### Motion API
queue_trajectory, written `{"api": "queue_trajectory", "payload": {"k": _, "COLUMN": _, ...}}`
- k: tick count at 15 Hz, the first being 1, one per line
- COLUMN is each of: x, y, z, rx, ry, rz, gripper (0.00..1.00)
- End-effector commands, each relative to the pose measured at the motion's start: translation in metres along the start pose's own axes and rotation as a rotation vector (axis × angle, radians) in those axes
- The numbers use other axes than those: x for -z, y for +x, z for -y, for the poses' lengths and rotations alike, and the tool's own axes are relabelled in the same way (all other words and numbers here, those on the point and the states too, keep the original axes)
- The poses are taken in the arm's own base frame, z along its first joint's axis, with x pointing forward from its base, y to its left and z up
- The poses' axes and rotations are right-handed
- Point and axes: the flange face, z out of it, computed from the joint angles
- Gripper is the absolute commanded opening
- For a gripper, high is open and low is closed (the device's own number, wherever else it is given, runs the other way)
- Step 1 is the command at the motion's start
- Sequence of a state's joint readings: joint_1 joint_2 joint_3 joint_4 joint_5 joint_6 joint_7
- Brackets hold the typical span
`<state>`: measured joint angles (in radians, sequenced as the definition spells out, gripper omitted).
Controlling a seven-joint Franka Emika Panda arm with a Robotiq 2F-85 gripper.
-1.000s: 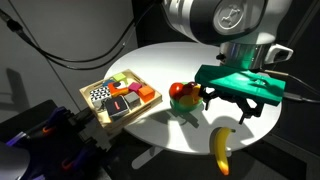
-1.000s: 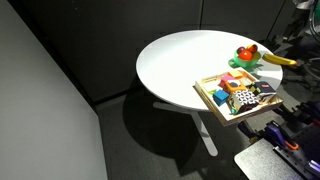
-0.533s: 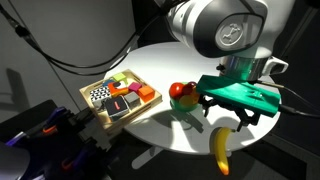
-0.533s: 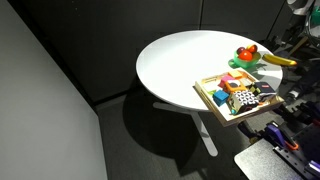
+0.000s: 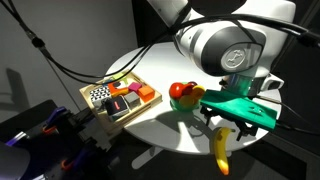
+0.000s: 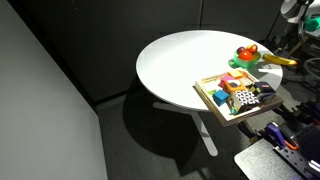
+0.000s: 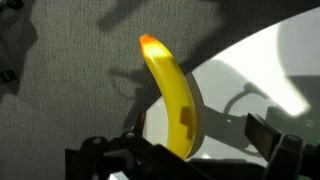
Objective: Put the toy banana on the tray
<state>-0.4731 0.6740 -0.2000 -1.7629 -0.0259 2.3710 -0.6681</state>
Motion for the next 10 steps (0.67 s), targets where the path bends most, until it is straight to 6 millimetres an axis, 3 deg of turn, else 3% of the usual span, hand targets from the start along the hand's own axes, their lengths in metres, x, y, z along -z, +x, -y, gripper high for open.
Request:
{"api": "queue_trajectory", "payload": {"k": 1, "x": -0.018, "y": 0.011, "z": -0.013, "rx": 0.007, "ry": -0.006, "rz": 0.012, "gripper": 1.0}}
{"api": "queue_trajectory", "payload": {"k": 10, "x": -0.057, "y": 0.022, "z": -0.022, "rx": 0.018, "ry": -0.008, "rz": 0.035, "gripper": 1.0}}
